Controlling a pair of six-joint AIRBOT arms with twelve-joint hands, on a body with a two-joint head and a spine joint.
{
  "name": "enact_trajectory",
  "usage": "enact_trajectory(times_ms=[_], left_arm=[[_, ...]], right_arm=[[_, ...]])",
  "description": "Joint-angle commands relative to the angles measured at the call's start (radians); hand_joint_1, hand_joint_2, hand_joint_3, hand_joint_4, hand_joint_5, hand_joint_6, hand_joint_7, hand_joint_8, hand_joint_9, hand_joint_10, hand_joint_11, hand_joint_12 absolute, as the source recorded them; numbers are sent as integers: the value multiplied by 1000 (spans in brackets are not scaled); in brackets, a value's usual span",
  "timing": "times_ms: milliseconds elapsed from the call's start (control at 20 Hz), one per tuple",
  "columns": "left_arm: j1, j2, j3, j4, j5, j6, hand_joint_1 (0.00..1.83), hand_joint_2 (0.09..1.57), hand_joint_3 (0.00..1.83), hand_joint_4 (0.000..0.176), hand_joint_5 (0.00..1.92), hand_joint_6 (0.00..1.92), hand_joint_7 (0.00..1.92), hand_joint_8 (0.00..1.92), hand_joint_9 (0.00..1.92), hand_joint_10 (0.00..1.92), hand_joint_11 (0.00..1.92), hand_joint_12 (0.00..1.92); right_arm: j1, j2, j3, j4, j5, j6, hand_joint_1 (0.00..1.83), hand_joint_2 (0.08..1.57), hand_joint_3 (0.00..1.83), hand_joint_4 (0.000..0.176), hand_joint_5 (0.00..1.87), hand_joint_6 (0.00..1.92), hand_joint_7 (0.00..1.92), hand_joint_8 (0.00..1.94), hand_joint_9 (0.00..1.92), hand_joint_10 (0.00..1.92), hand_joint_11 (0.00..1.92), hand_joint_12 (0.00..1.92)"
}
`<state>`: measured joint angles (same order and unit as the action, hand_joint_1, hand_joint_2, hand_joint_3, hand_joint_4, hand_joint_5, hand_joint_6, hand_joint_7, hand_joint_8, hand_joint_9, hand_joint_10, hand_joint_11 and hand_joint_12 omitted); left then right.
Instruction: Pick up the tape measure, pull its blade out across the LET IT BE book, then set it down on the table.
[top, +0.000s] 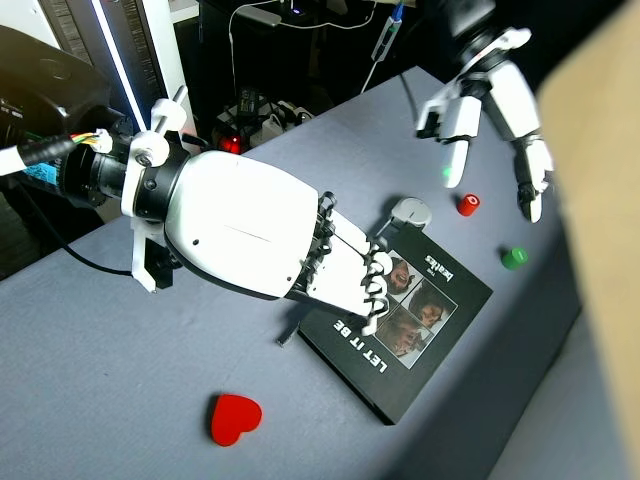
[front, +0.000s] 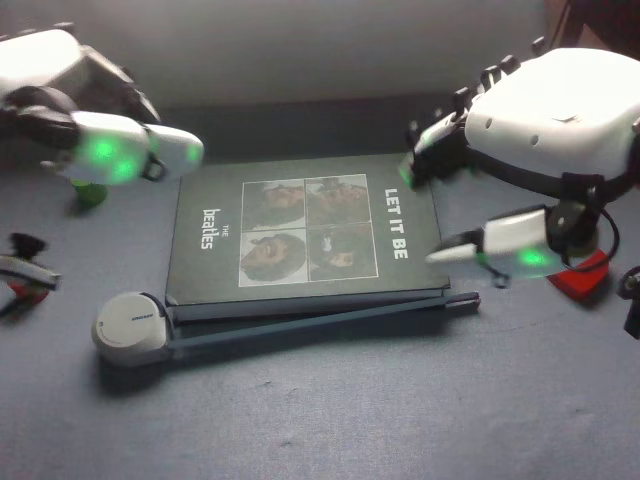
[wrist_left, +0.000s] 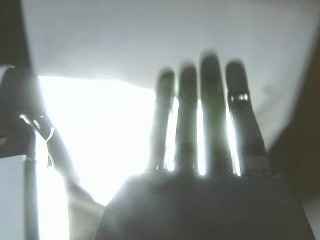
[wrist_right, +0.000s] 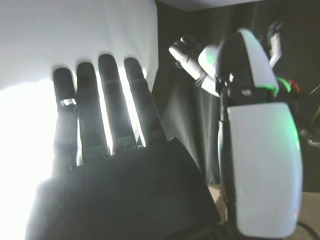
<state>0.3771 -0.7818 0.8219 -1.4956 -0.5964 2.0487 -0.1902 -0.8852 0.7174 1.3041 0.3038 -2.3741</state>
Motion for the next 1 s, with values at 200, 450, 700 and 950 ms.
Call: enact_trajectory(times_ms=[200, 450, 700, 950], left_arm=[[-187, -106, -76, -280, -250, 533, 1046, 1190, 1, 0, 1224, 1921, 1178, 1921, 1253, 1921, 1293, 1921], [-201, -198, -170, -322, -463, 472, 925, 1220, 9, 176, 1404, 1921, 1496, 1921, 1625, 1921, 1671, 1921], [-145, -250, -192, -259, -569, 310, 925, 1236, 9, 176, 1391, 1921, 1487, 1921, 1609, 1921, 1655, 1921], [-120, -296, -192, -237, -606, 256, 939, 1246, 8, 176, 1431, 1921, 1495, 1921, 1610, 1921, 1661, 1921]], right_arm=[[9, 3, 0, -31, 29, 6, 884, 1192, 6, 0, 1230, 1921, 1448, 1941, 1590, 1921, 1766, 1921], [8, 2, 0, -33, 25, 6, 788, 1305, 9, 176, 1317, 1921, 1492, 1941, 1613, 1921, 1776, 1921], [8, 2, 0, -33, 22, 6, 792, 1320, 9, 176, 1294, 1921, 1482, 1941, 1611, 1921, 1768, 1921], [10, 2, 0, -33, 24, 6, 821, 1342, 4, 176, 1255, 1921, 1439, 1941, 1575, 1921, 1738, 1921]])
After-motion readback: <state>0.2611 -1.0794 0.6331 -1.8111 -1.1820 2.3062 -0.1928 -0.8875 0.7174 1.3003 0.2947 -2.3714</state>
